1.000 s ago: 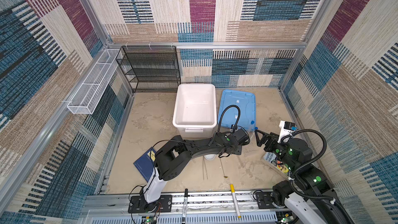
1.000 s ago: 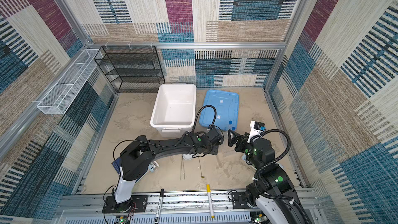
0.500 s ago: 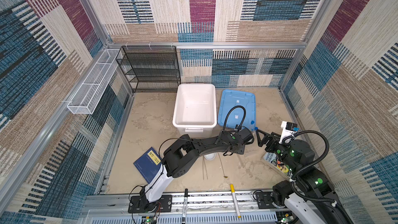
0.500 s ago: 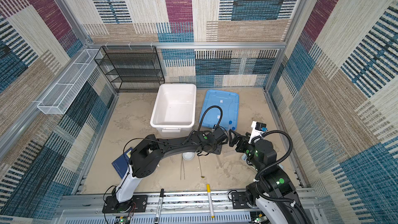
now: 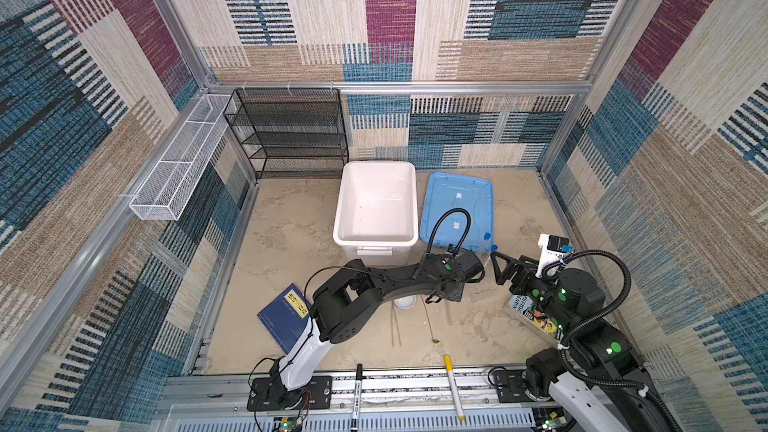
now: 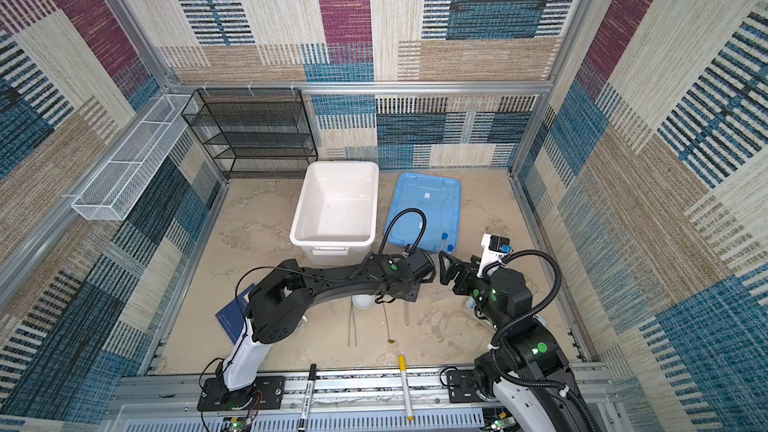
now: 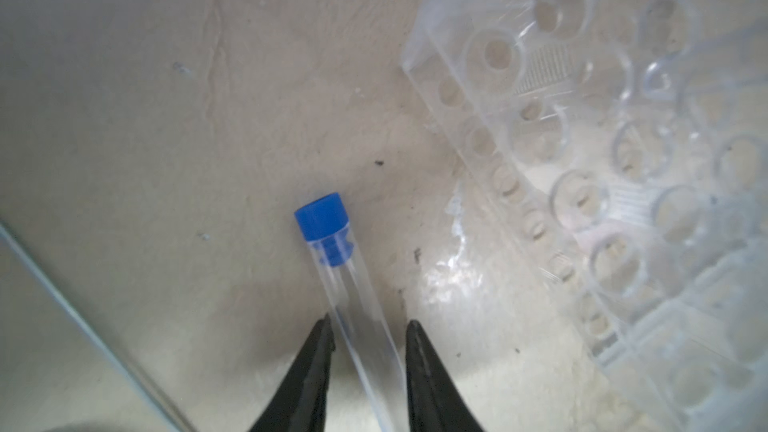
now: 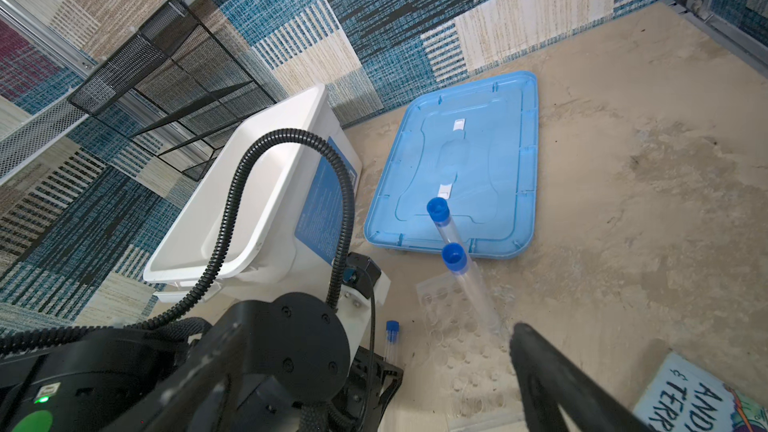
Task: Organize the chemistry lab equipment
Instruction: 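Lower the left gripper and close it on the tube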
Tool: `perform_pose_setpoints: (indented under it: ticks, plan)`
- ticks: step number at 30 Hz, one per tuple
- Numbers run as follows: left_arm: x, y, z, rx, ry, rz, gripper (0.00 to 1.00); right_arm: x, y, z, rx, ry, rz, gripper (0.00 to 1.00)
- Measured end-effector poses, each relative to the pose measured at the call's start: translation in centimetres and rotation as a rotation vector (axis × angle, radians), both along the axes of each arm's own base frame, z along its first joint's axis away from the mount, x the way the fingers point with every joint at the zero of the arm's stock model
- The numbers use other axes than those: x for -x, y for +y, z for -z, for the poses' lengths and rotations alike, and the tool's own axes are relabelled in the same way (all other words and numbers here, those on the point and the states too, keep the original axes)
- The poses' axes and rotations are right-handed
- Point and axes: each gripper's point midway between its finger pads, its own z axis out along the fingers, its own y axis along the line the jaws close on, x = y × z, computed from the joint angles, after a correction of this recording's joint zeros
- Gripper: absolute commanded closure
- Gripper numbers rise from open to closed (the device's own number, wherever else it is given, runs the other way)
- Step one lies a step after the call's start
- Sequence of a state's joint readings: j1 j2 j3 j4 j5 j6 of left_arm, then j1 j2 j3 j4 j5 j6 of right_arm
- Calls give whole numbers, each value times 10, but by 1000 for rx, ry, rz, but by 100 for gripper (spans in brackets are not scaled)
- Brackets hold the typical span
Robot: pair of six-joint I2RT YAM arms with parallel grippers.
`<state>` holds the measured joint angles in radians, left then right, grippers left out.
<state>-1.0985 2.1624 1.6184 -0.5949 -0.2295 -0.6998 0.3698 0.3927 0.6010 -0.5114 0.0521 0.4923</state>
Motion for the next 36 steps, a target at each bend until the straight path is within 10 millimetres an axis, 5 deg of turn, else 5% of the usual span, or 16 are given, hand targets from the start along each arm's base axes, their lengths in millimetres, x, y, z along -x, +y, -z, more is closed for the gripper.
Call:
perform_pose_setpoints:
  ticks: [21,36]
  plan:
    - [31,17,5,-36,102,77,70,-3,0,5,9,19,5,0]
    - [35,24,5,-59,116,90,85,-7,-3,9,23,35,26,1]
